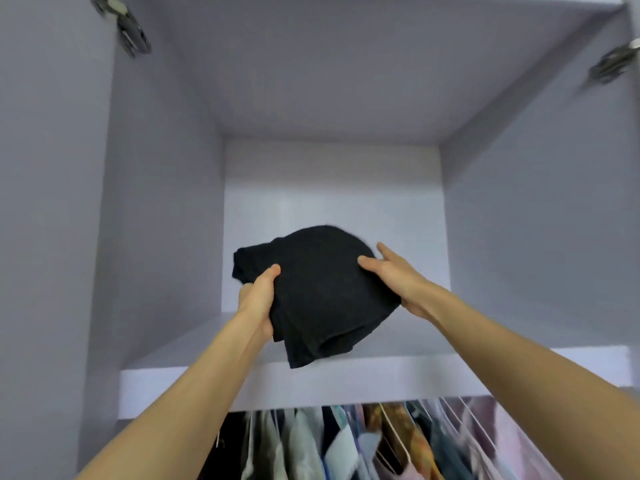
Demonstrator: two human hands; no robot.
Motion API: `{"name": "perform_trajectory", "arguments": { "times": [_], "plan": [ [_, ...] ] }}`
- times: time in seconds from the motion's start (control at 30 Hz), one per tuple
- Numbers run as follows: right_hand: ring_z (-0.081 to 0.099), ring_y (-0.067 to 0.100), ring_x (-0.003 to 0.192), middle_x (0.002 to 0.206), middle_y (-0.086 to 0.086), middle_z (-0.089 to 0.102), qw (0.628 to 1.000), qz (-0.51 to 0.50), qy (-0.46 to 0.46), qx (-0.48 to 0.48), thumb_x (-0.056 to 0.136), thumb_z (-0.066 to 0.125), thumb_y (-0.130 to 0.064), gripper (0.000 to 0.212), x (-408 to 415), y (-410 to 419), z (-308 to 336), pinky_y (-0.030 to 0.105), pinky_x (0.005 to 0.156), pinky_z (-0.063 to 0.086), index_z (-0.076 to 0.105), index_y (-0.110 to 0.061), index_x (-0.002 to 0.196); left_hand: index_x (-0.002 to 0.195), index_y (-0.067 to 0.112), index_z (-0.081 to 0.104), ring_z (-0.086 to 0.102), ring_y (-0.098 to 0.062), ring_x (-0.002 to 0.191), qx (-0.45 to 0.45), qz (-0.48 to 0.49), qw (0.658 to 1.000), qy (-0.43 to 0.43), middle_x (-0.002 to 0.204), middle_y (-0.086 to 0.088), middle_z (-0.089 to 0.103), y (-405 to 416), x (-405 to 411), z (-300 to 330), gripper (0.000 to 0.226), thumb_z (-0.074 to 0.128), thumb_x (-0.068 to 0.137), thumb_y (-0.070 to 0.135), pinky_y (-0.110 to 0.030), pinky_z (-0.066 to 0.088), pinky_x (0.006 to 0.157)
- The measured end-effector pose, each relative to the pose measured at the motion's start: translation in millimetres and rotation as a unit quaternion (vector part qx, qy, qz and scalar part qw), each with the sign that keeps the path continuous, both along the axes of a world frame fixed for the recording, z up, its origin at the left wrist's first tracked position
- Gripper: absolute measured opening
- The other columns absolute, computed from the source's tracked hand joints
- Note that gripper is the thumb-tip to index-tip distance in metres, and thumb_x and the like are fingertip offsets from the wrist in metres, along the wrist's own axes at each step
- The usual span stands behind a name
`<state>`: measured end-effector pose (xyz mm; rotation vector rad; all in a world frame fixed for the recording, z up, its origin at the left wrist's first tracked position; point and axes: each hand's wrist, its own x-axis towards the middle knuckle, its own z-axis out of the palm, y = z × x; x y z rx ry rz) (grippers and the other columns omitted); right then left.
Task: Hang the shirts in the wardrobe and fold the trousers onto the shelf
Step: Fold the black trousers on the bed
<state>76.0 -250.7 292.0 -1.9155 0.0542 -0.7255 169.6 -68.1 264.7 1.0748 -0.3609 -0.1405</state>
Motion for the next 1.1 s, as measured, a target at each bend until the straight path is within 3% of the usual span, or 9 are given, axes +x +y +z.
{"name": "perform_trajectory", "arguments": {
  "times": [0.13,0.3,0.37,0.47,0.6,0.77,0.9,1.0,1.1],
  "plan": [
    [0.024,0.009,0.139,0.153,-0.012,0.023,0.974,0.046,0.058,-0.215,0.093,0.043,-0.049,0.061,68,1,-7,0.016,0.100,0.016,0.019,-0.032,0.147,0.121,0.005,0.050,0.059,-0.029,0.091,0.022,0.025,0.997,0.067,0.111,-0.015,0.061,-30,50,-10,0.032,0.054,0.093,0.018,-0.041,0.051,0.071],
    [0.013,0.024,0.143,0.157,0.004,0.002,0.855,0.027,0.199,-0.478,0.089,0.046,-0.056,0.078,128,-17,-37,0.036,0.116,0.015,-0.003,-0.038,0.147,0.093,0.006,0.061,0.066,-0.016,0.059,0.390,0.051,0.919,-0.011,0.072,-0.009,0.071,-16,103,-18,0.019,0.050,0.095,0.022,-0.022,0.050,0.046],
    [0.028,0.030,0.137,0.157,0.006,0.002,0.821,0.015,0.188,-0.539,0.091,0.048,-0.049,0.082,138,-28,-39,0.039,0.112,0.027,-0.014,-0.041,0.144,0.087,0.009,0.062,0.063,-0.015,0.059,0.551,0.204,0.797,-0.138,0.069,-0.002,0.069,-1,117,-11,0.023,0.053,0.093,0.028,-0.023,0.049,0.054],
    [0.048,0.031,0.119,0.157,0.001,0.009,0.786,-0.001,0.121,-0.606,0.095,0.043,-0.041,0.080,156,-38,-38,0.037,0.095,0.043,-0.024,-0.044,0.139,0.134,0.021,0.037,0.044,-0.025,0.119,0.683,0.348,0.563,-0.308,0.132,-0.004,0.045,13,133,-10,0.061,0.061,0.084,0.047,-0.037,0.042,0.088],
    [0.054,0.029,0.088,0.141,0.013,0.034,0.728,-0.081,0.072,-0.677,0.100,0.034,-0.032,0.075,191,-38,-45,0.034,0.072,0.042,-0.029,-0.032,0.140,0.142,0.038,-0.025,-0.006,-0.025,0.145,0.790,0.211,0.442,-0.368,0.157,0.006,-0.013,6,160,-27,0.091,0.045,0.087,0.061,-0.055,0.015,0.112],
    [0.056,0.038,0.097,0.148,0.029,0.010,0.694,-0.097,0.124,-0.703,0.091,0.047,-0.005,0.090,235,-16,-54,0.039,0.071,0.044,-0.021,-0.028,0.145,0.138,0.028,-0.033,-0.023,-0.026,0.141,0.900,0.212,0.220,-0.310,0.154,-0.002,-0.024,-9,211,-25,0.068,0.016,0.098,0.053,-0.063,-0.008,0.108],
    [0.042,0.048,0.119,0.152,0.027,-0.009,0.677,-0.100,0.184,-0.706,0.099,0.041,-0.016,0.083,274,-5,-53,0.051,0.093,0.041,-0.029,-0.028,0.141,0.140,0.029,-0.031,-0.023,-0.026,0.141,0.915,0.218,0.176,-0.290,0.155,-0.004,-0.023,-12,252,-23,0.066,0.014,0.098,0.054,-0.064,-0.015,0.105],
    [-0.004,0.046,0.140,0.152,0.020,-0.023,0.657,-0.113,0.213,-0.714,0.099,0.040,-0.022,0.082,288,-6,-53,0.065,0.108,0.011,-0.030,-0.029,0.140,0.139,0.032,-0.030,-0.023,-0.026,0.141,0.907,0.216,0.191,-0.308,0.154,-0.003,-0.023,-9,268,-26,0.063,0.010,0.096,0.057,-0.065,-0.020,0.101],
    [-0.016,0.039,0.141,0.151,0.016,-0.026,0.630,-0.125,0.209,-0.738,0.100,0.036,-0.027,0.077,288,-6,-54,0.066,0.109,0.002,-0.029,-0.027,0.141,0.137,0.034,-0.032,-0.023,-0.026,0.141,0.898,0.217,0.209,-0.320,0.155,-0.001,-0.023,-4,267,-27,0.063,0.009,0.096,0.058,-0.065,-0.018,0.102]
  ]
}}
